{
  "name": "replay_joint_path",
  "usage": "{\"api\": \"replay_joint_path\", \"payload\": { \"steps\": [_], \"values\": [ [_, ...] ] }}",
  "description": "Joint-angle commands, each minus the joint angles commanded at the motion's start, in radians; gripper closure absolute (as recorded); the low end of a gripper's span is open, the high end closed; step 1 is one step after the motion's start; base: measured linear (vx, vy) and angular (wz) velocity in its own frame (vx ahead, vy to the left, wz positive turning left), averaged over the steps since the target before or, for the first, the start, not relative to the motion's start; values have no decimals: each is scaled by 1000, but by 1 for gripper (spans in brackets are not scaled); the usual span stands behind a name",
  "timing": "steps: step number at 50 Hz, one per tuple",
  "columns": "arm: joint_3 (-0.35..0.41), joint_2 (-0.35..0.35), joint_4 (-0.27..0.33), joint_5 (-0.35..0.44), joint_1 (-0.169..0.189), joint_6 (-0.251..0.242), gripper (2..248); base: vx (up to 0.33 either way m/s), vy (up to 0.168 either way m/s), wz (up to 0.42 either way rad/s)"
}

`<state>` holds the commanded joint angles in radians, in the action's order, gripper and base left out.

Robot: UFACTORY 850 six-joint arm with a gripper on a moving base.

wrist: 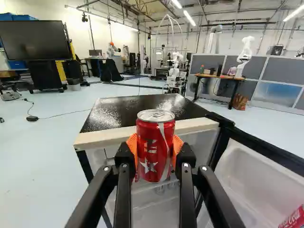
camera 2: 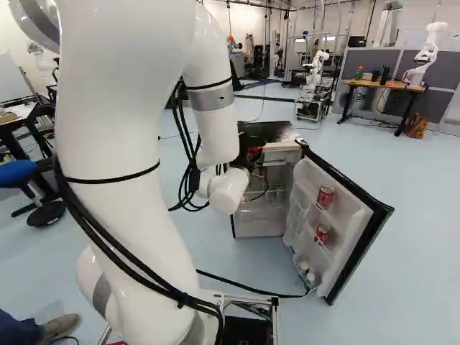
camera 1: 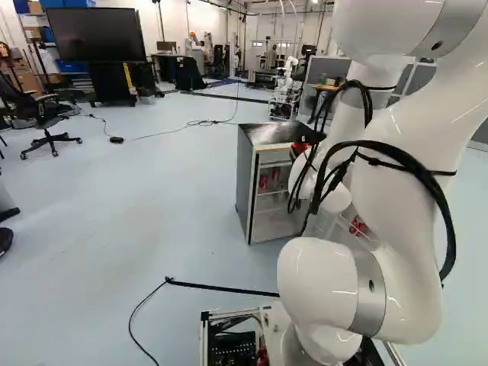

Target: Grab a drink from the fridge

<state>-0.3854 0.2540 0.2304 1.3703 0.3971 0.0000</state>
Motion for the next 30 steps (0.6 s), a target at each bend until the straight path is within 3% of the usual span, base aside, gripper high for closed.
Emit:
{"api": "replay_joint_path", "payload": {
  "steps": [30],
  "values": [
    [-113, 66, 0, 0, -27, 0, 158, 0, 0, 0]
  ]
}}
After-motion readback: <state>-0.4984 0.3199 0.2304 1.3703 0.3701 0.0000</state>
